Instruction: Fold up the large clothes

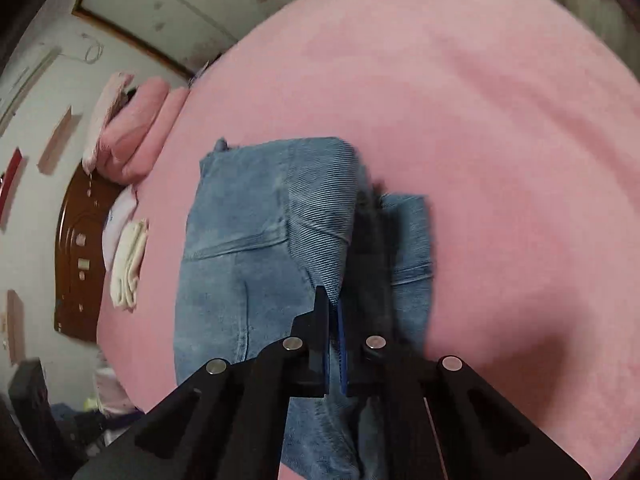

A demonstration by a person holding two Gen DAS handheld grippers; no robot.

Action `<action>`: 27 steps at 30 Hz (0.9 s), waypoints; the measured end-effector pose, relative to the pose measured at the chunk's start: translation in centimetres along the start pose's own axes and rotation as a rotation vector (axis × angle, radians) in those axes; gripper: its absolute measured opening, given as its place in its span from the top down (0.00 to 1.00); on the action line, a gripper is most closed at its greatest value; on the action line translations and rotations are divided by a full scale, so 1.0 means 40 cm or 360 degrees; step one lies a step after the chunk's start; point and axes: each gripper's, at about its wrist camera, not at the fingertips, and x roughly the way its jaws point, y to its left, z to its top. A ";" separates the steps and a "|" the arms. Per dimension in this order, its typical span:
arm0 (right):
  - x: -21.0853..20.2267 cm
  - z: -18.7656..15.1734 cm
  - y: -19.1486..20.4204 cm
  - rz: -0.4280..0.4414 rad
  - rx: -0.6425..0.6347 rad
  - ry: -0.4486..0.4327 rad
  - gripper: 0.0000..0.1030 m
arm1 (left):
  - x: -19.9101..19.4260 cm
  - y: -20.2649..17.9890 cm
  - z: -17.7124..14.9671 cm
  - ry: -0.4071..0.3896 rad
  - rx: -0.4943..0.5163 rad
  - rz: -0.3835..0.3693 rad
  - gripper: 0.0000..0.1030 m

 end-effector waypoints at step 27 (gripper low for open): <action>0.005 -0.195 0.196 0.0024 -0.0080 0.0013 0.99 | 0.060 0.004 0.174 -0.0006 -0.0093 -0.0258 1.00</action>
